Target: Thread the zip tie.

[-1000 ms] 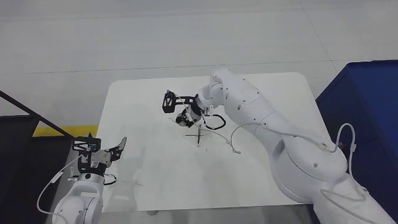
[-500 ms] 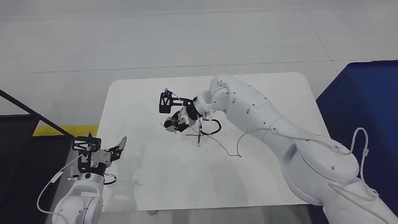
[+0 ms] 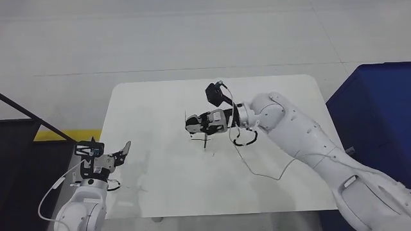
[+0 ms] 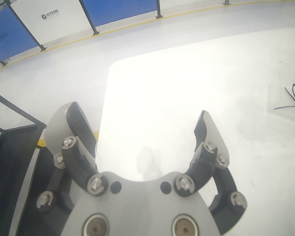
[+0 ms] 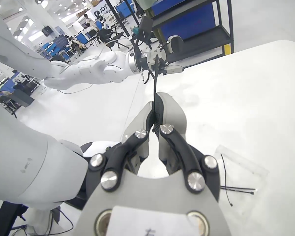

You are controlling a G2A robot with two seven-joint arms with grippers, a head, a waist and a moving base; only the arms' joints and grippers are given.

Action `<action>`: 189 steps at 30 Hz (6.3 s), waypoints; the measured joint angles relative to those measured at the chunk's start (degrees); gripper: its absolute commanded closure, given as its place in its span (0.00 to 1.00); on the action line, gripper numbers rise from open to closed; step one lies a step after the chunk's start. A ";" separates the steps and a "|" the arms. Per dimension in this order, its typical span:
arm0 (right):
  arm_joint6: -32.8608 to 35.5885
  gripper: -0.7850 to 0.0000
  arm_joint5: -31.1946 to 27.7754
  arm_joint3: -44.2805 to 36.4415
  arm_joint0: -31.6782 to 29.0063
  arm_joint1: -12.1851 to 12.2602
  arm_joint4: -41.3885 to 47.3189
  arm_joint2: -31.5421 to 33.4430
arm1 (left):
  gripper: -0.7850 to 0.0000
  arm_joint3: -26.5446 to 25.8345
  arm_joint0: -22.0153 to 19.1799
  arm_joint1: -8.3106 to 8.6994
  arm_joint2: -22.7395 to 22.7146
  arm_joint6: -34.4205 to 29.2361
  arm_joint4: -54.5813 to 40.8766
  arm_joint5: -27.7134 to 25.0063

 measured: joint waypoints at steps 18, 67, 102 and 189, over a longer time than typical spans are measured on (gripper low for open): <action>8.01 1.00 0.00 -12.63 -11.38 6.16 21.95 10.31 | 0.00 -13.71 8.03 0.99 2.80 -34.70 -44.62 -27.83; 0.46 1.00 0.98 -19.13 -20.26 5.80 6.80 14.49 | 0.22 -10.35 -4.81 -0.57 16.43 -36.57 -105.62 -0.08; -6.72 1.00 1.28 -21.42 -25.50 5.66 14.25 17.71 | 0.00 -8.22 -4.50 -0.74 16.20 -40.12 -119.48 -0.57; -8.87 1.00 9.14 -25.08 -29.82 4.56 7.18 20.58 | 0.82 -4.90 -4.66 -4.25 22.97 -11.53 -77.76 -37.56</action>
